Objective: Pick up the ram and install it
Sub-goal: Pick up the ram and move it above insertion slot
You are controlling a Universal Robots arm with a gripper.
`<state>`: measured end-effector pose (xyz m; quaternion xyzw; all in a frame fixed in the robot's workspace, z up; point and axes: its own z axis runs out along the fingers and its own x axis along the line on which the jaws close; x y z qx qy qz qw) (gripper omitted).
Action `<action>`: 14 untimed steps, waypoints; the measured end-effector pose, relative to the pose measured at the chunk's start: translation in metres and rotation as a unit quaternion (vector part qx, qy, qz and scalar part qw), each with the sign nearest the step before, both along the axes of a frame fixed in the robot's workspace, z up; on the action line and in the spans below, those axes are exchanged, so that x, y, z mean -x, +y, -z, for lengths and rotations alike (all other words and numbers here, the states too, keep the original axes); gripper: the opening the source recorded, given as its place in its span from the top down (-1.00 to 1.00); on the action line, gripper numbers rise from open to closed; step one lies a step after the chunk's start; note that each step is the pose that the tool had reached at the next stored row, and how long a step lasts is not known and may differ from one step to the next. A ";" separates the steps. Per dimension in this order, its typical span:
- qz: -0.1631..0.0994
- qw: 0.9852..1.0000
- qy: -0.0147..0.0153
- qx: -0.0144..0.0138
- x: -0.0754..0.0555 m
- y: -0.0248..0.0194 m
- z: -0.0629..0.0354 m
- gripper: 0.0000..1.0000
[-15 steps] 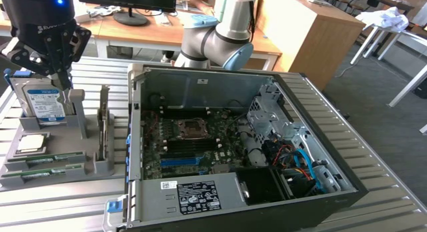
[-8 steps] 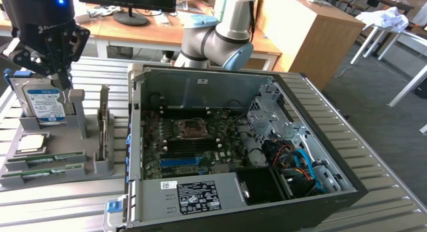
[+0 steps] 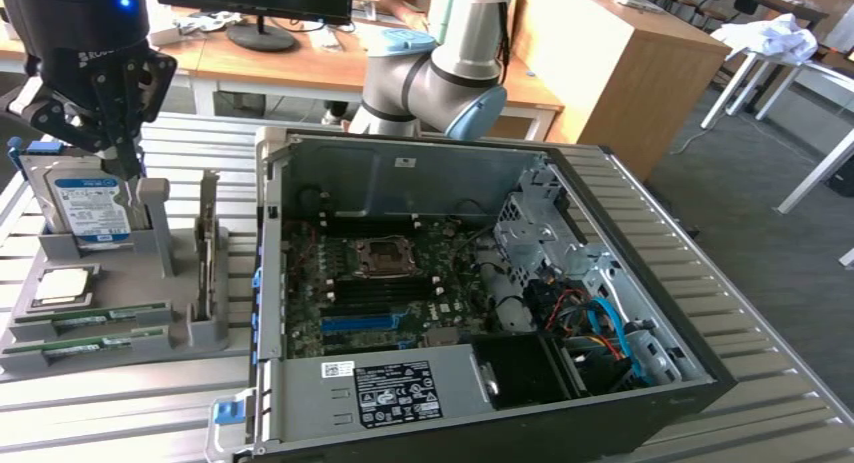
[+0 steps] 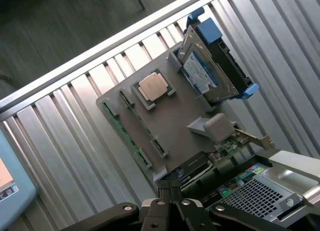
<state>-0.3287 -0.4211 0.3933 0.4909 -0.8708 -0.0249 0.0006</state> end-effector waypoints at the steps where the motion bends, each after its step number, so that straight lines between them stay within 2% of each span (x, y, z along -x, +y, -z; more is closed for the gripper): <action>1: -0.003 1.000 0.000 0.000 0.000 0.0000 0.0000 0.80; 14: -0.044 0.999 0.000 0.000 0.000 0.0000 0.0000 0.80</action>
